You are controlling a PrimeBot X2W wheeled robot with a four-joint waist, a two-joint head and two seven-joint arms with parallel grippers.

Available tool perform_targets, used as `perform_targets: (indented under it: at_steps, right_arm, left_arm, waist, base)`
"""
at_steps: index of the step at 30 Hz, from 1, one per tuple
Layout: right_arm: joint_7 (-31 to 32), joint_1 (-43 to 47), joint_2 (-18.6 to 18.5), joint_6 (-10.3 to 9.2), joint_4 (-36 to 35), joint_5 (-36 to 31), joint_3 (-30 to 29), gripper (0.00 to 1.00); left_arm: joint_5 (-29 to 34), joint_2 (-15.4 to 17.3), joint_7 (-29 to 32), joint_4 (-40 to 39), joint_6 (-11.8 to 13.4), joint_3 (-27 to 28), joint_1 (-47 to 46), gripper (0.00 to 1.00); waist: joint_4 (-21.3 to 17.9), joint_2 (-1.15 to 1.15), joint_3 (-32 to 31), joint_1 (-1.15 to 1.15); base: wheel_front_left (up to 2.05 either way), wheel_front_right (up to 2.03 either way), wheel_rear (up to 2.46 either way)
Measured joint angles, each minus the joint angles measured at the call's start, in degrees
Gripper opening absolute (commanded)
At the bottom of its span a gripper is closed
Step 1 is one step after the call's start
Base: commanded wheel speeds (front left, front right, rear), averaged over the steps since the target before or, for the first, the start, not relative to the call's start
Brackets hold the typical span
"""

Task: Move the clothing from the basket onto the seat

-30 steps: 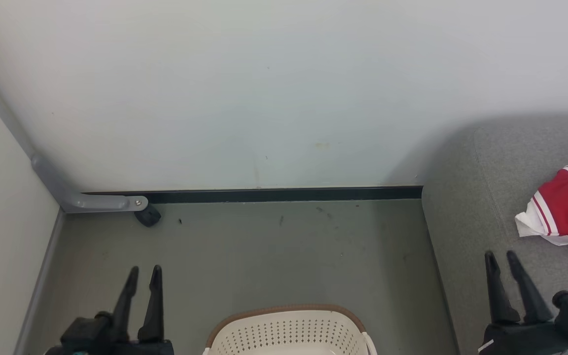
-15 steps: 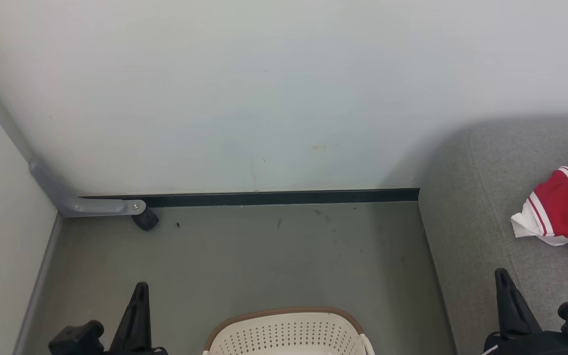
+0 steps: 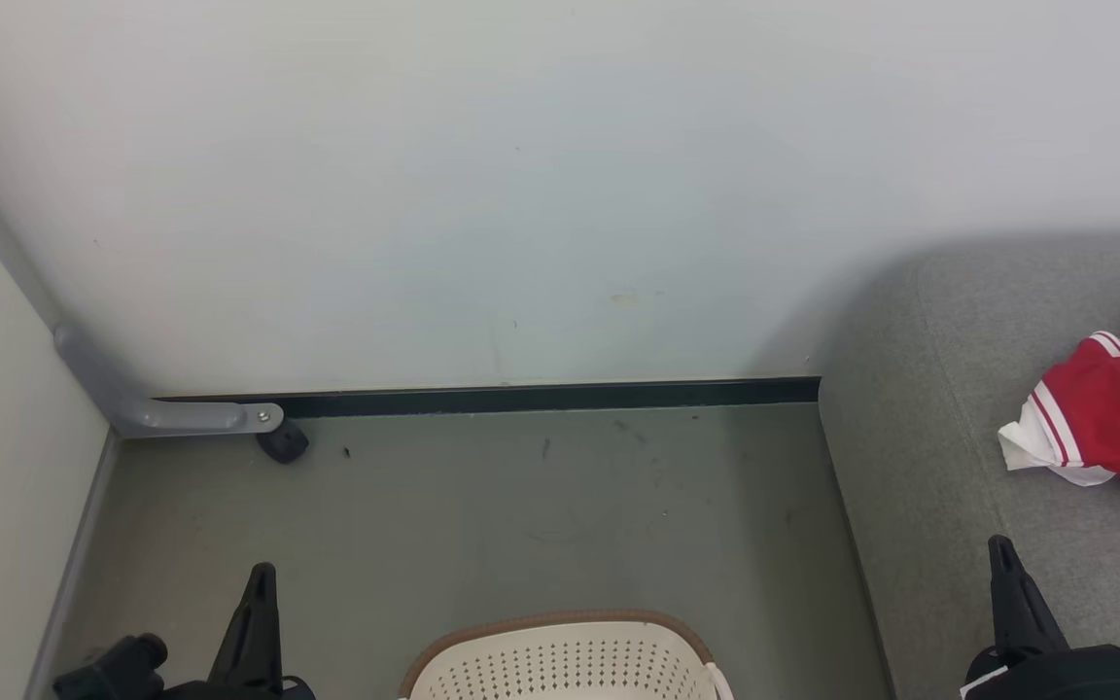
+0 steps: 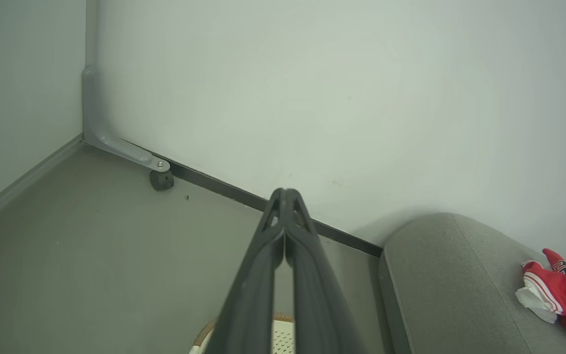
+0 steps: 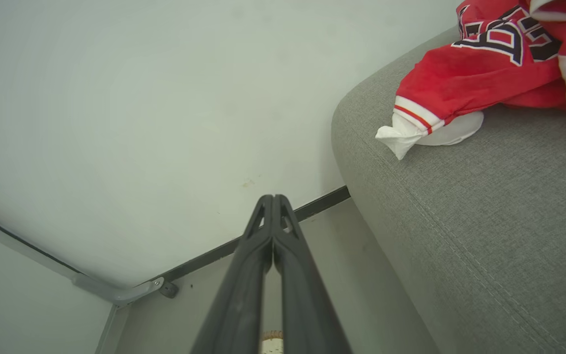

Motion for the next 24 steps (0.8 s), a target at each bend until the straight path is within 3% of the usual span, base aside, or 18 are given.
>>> perform_targets:
  at_steps: [24]
  right_arm:
    - [5.09,-0.01,3.48,2.94,1.41,15.62,-5.69,0.0]
  left_arm:
    - [-15.84,-1.65,5.06,0.9,-2.71,4.41,-0.01,0.0]
  waist:
    - [-0.77,0.0,-1.05,0.0]
  base:
    - [0.0,0.0,0.0]
